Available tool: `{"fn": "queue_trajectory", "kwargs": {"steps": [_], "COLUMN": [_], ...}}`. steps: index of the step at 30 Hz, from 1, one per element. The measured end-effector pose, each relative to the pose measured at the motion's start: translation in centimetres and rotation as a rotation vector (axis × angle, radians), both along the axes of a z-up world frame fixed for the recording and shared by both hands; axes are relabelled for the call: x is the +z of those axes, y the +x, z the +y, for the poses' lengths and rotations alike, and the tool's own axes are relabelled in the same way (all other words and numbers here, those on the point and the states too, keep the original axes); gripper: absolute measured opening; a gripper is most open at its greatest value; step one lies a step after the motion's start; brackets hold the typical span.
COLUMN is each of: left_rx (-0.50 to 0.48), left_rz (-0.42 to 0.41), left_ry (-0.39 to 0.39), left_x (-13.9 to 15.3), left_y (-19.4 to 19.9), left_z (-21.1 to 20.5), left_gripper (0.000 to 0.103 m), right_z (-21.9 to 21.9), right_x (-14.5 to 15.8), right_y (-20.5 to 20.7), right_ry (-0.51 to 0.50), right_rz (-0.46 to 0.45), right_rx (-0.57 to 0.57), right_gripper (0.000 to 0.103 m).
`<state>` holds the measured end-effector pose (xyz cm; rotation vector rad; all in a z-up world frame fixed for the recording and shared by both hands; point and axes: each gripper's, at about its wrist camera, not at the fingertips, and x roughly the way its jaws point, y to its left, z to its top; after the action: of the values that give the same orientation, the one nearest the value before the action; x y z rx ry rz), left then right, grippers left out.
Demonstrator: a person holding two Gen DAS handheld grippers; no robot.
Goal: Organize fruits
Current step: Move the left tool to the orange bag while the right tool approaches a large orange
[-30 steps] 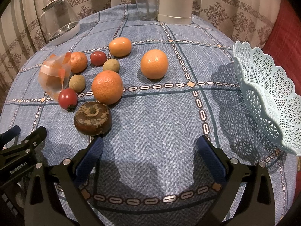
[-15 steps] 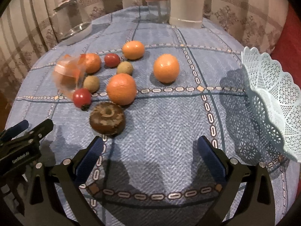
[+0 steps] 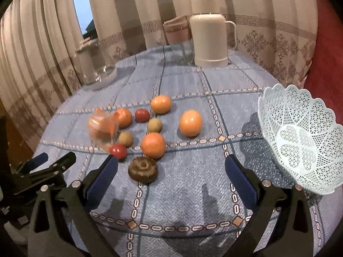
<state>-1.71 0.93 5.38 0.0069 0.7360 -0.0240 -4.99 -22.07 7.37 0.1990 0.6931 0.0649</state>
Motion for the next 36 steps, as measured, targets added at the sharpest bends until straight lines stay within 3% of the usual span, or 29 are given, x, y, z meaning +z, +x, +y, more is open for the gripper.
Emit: {"fn": "queue_trajectory", "kwargs": {"steps": [12,20,29,36], "left_rx": [-0.012,-0.030,-0.104,-0.161], "left_rz": [-0.066,-0.065,-0.006,0.014], "left_ry": [-0.031,-0.074,-0.125,-0.096], "left_x": [1.4,1.5,0.9,-0.1], "left_y": [0.2,2.6,5.4,7.4], "left_z": [0.3,1.2,-0.2,-2.6], "left_gripper": [0.098,0.098,0.098,0.098], "right_z": [0.3,0.5,0.4,0.8], "right_x": [1.7,0.4,-0.6,-0.4], "right_y": [-2.0,-0.5,1.3,2.6], "right_ry": [0.034,0.029,0.062,0.030], "right_rz": [-0.186,-0.106,-0.044,-0.034], "right_rx": [0.077,0.073,0.062,0.068], "right_gripper": [0.101,0.101,0.101,0.101]}}
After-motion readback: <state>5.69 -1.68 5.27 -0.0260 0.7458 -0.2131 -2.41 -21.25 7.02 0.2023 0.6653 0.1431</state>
